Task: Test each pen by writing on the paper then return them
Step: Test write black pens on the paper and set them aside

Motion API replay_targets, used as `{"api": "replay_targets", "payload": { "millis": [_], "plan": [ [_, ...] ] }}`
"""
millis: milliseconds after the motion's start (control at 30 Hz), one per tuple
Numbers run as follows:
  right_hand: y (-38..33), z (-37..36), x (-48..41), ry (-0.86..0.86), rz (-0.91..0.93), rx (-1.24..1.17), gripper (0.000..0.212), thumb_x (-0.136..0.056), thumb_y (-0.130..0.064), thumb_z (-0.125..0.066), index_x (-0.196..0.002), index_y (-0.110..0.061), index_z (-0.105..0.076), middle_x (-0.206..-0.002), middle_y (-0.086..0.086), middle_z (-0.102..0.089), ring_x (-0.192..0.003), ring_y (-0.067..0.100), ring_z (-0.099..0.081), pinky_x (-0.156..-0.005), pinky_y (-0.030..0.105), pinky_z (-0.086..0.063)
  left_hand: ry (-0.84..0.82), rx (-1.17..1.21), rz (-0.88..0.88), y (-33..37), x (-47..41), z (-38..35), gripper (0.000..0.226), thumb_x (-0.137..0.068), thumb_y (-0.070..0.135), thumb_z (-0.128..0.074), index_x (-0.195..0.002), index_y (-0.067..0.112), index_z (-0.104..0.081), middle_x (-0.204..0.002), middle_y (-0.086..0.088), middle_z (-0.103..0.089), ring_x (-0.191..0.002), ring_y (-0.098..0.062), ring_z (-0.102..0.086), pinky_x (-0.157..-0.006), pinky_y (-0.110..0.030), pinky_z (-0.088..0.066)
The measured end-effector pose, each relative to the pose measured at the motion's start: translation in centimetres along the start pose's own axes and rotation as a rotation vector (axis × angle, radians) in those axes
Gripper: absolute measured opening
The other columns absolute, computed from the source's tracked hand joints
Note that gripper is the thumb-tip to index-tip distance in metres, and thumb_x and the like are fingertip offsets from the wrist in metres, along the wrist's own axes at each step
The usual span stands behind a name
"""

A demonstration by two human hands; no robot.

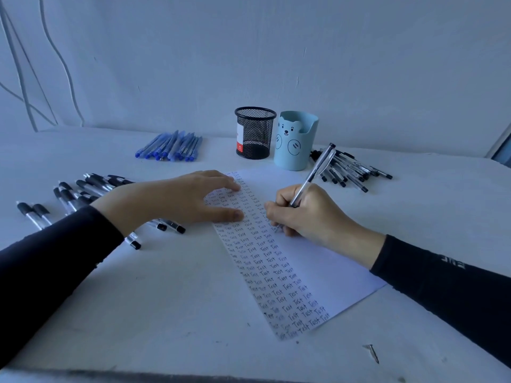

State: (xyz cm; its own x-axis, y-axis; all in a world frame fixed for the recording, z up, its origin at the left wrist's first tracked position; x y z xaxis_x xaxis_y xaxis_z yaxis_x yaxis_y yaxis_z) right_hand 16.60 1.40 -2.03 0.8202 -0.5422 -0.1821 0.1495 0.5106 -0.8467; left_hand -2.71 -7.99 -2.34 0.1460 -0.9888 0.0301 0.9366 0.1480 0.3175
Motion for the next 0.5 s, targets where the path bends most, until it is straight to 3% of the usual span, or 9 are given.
{"api": "replay_targets", "payload": {
  "millis": [167, 233, 300, 400, 500],
  "plan": [
    [-0.13, -0.08, -0.04, -0.002, 0.011, 0.02, 0.04, -0.09, -0.014, -0.067, -0.053, -0.01, -0.05, -0.047, 0.007, -0.054, -0.039, 0.008, -0.048, -0.045, 0.017, -0.04, 0.009, 0.002, 0.0, 0.34, 0.08, 0.07, 0.077, -0.067, 0.084, -0.049, -0.136, 0.049, -0.042, -0.146, 0.021, -0.036, -0.133, -0.003, -0.034, -0.111, -0.027, -0.024],
    [-0.17, 0.01, -0.05, 0.008, 0.01, 0.008, 0.041, -0.09, -0.013, -0.067, -0.052, -0.012, -0.05, -0.055, 0.019, -0.059, -0.041, 0.01, -0.05, -0.046, 0.019, -0.042, 0.003, 0.003, 0.001, 0.43, 0.11, 0.07, 0.077, -0.068, 0.081, -0.051, -0.137, 0.049, -0.042, -0.148, 0.02, -0.034, -0.133, -0.002, -0.033, -0.108, -0.024, -0.022],
    [-0.17, 0.03, -0.03, 0.009, -0.001, -0.015, 0.044, -0.089, -0.013, -0.067, -0.049, -0.016, -0.051, -0.061, 0.02, -0.064, -0.042, 0.011, -0.052, -0.047, 0.02, -0.044, -0.004, 0.005, 0.005, 0.39, 0.17, 0.08, 0.077, -0.068, 0.081, -0.051, -0.137, 0.049, -0.041, -0.148, 0.021, -0.034, -0.132, -0.002, -0.033, -0.107, -0.023, -0.022],
    [-0.28, -0.07, 0.03, -0.012, -0.004, 0.008, 0.043, -0.089, -0.013, -0.067, -0.049, -0.014, -0.052, -0.053, 0.012, -0.059, -0.04, 0.01, -0.049, -0.045, 0.018, -0.041, -0.006, 0.007, 0.011, 0.4, 0.14, 0.1, 0.078, -0.067, 0.082, -0.05, -0.137, 0.049, -0.041, -0.148, 0.021, -0.033, -0.133, -0.002, -0.033, -0.108, -0.025, -0.023],
    [-0.35, -0.02, 0.06, -0.009, 0.002, 0.002, 0.044, -0.088, -0.012, -0.068, -0.047, -0.016, -0.052, -0.057, 0.02, -0.06, -0.04, 0.01, -0.049, -0.044, 0.018, -0.04, -0.005, 0.009, 0.009, 0.28, 0.16, 0.07, 0.077, -0.067, 0.083, -0.051, -0.136, 0.05, -0.041, -0.149, 0.02, -0.033, -0.134, -0.003, -0.033, -0.113, -0.029, -0.024]
  ]
}}
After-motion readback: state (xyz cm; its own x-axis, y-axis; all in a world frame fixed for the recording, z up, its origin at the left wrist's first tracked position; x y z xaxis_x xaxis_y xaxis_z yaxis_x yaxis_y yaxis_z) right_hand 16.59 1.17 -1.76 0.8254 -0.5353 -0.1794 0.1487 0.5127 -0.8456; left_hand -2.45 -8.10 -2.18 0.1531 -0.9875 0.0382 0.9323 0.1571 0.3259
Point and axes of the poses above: each hand's wrist, its own x-axis away from the middle knuckle, its own z-axis out of the back of the hand, y = z × x, the point moved 4 cm from there along -x, towards the middle knuckle
